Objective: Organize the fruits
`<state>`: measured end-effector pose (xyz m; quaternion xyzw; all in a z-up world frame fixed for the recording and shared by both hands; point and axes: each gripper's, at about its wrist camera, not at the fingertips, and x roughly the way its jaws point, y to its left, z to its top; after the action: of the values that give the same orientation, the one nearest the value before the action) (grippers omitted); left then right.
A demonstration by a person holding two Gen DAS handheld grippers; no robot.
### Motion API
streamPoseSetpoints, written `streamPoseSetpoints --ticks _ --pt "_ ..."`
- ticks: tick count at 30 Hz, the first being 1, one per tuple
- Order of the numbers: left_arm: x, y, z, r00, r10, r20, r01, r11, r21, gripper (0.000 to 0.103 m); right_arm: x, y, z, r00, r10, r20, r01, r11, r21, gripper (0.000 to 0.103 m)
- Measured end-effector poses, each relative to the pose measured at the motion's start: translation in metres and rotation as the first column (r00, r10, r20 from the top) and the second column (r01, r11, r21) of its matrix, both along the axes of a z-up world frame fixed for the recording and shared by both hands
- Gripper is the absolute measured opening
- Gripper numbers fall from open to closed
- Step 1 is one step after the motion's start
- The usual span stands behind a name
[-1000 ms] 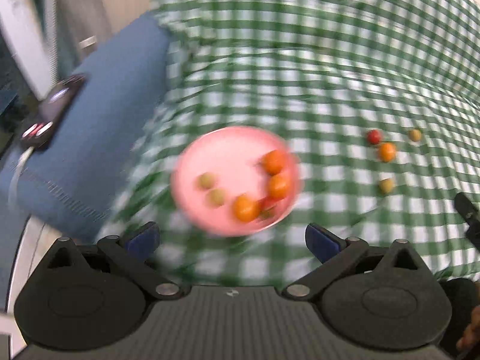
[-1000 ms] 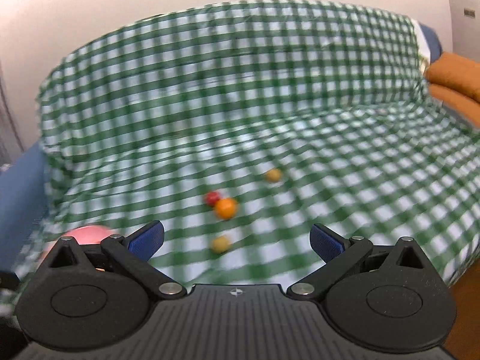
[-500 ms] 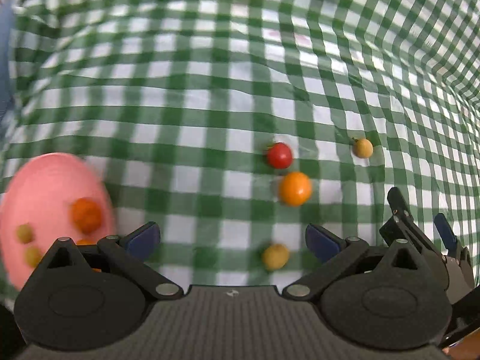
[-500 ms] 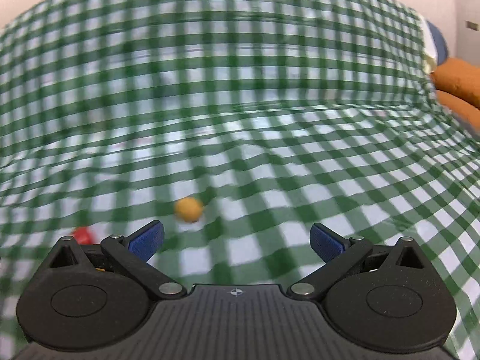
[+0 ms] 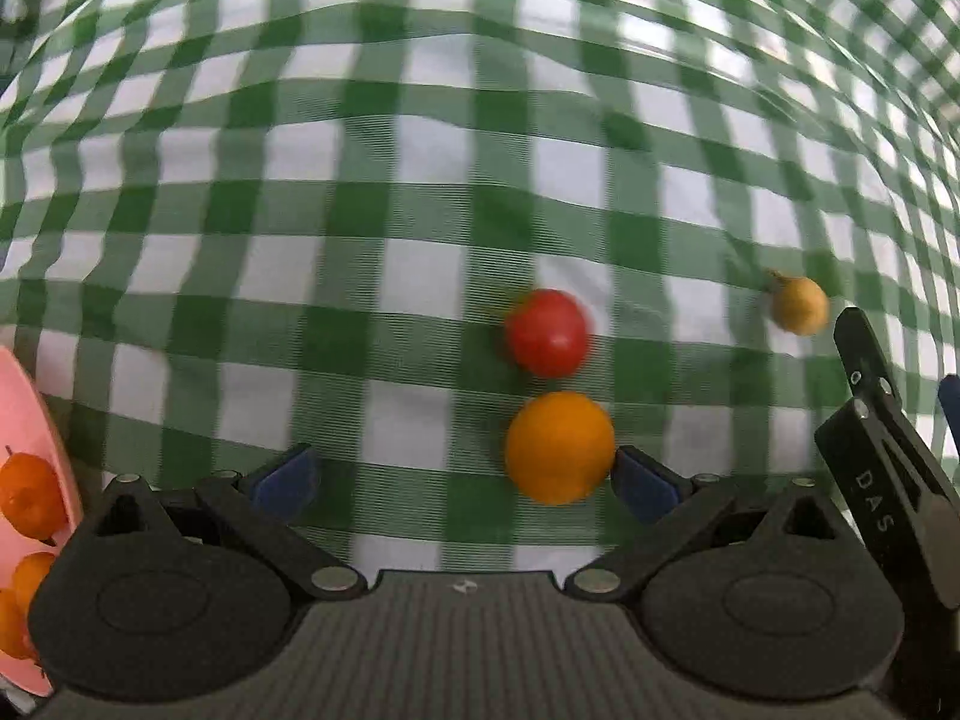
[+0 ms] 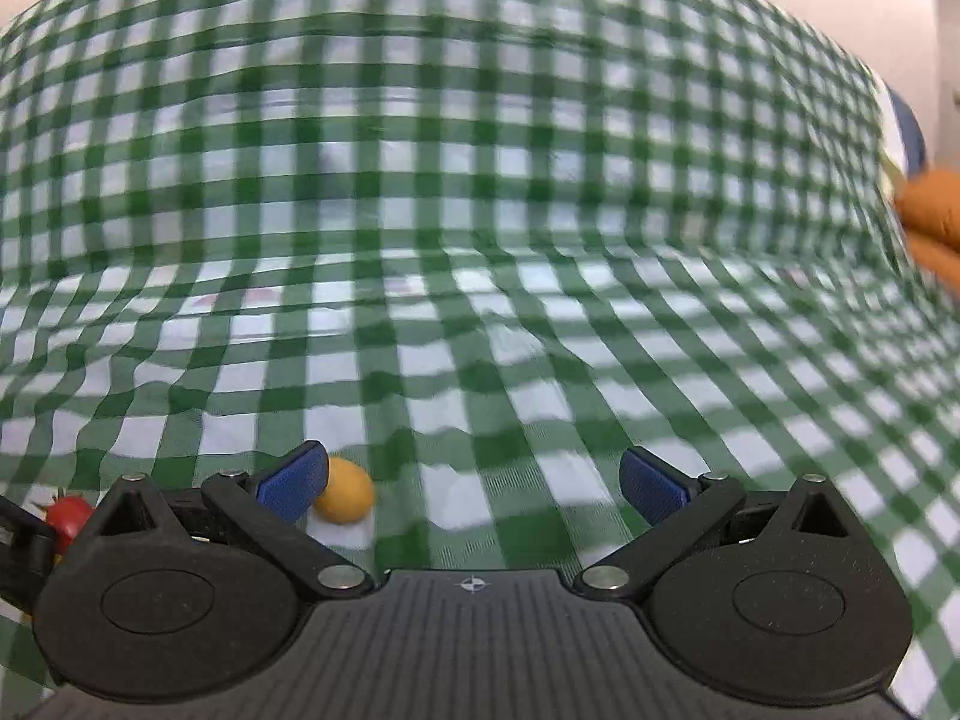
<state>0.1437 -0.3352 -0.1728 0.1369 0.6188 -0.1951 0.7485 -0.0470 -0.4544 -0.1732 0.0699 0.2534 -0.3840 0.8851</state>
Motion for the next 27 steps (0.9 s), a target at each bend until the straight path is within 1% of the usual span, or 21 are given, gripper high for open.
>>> streamPoseSetpoints --ticks 2,4,6,9,11,12,13,14,15,16,17,18,19,20,21,23,24,27 --pt "0.009 0.012 0.0 0.999 0.032 0.023 -0.032 0.999 0.01 0.103 0.013 0.003 -0.006 0.998 0.058 -0.028 -0.059 0.998 -0.022 0.102" --pt "0.019 0.02 -0.001 0.998 0.042 0.052 -0.043 0.999 0.025 0.103 0.026 0.012 -0.013 0.991 0.12 -0.066 -0.124 0.99 -0.06 0.102" --pt "0.026 0.024 -0.003 0.998 0.031 0.046 -0.033 0.999 0.031 0.103 0.038 0.019 -0.018 0.98 0.169 -0.104 -0.178 0.981 -0.082 0.099" --pt "0.032 0.03 -0.007 1.0 0.028 0.01 -0.028 0.999 0.027 0.103 0.05 0.023 -0.021 0.966 0.223 -0.128 -0.232 0.971 -0.065 0.094" --pt "0.032 0.034 -0.008 1.0 0.027 -0.004 -0.027 0.999 0.025 0.103 0.052 0.024 -0.02 0.963 0.239 -0.123 -0.245 0.969 -0.038 0.086" --pt "0.032 0.036 -0.009 1.0 0.025 -0.007 -0.025 0.999 0.029 0.103 0.053 0.021 -0.02 0.964 0.237 -0.12 -0.24 0.971 -0.007 0.078" --pt "0.031 0.038 -0.009 1.0 0.023 -0.005 -0.023 0.999 0.031 0.103 0.054 0.019 -0.022 0.965 0.231 -0.124 -0.228 0.973 0.031 0.075" --pt "0.03 0.039 -0.009 1.0 0.019 -0.003 -0.019 0.999 0.031 0.103 0.053 0.013 -0.022 0.97 0.222 -0.097 -0.215 0.973 0.08 0.073" --pt "0.033 0.035 -0.011 1.0 0.016 -0.001 -0.016 0.999 0.032 0.103 0.052 0.008 -0.021 0.974 0.213 -0.072 -0.204 0.972 0.116 0.063" --pt "0.033 0.034 -0.011 1.0 0.015 0.006 -0.015 0.999 0.029 0.102 0.051 0.003 -0.021 0.979 0.198 -0.047 -0.189 0.97 0.153 0.058" --pt "0.033 0.036 -0.01 1.0 0.016 0.016 -0.016 1.0 0.021 0.099 0.049 0.002 -0.021 0.983 0.181 -0.034 -0.173 0.971 0.163 0.046" --pt "0.031 0.036 -0.008 0.999 0.018 0.03 -0.019 1.0 0.019 0.083 0.049 0.0 -0.021 0.985 0.166 -0.036 -0.159 0.974 0.16 0.033" --pt "0.028 0.042 -0.004 0.998 0.016 0.06 -0.017 0.999 0.027 0.065 0.049 -0.001 -0.02 0.987 0.157 -0.038 -0.149 0.976 0.156 0.032" --pt "0.027 0.043 0.001 0.997 0.006 0.081 -0.008 1.0 0.027 0.053 0.048 -0.002 -0.019 0.988 0.151 -0.031 -0.144 0.976 0.166 0.032" --pt "0.027 0.045 0.005 0.997 -0.003 0.078 0.003 1.0 0.009 0.041 0.047 -0.005 -0.018 0.99 0.14 -0.014 -0.135 0.974 0.184 0.032" --pt "0.029 0.052 0.011 0.999 0.023 0.039 -0.021 0.999 -0.044 0.041 0.045 -0.009 -0.017 0.994 0.107 0.016 -0.108 0.974 0.199 0.032" --pt "0.028 0.055 0.014 0.999 0.029 0.04 -0.027 0.998 -0.053 0.041 0.044 -0.01 -0.017 0.995 0.098 0.024 -0.101 0.975 0.198 0.032" --pt "0.021 0.059 0.023 0.996 0.008 0.089 -0.003 0.998 -0.061 0.04 0.04 -0.011 -0.014 0.996 0.082 0.043 -0.088 0.979 0.186 0.032"
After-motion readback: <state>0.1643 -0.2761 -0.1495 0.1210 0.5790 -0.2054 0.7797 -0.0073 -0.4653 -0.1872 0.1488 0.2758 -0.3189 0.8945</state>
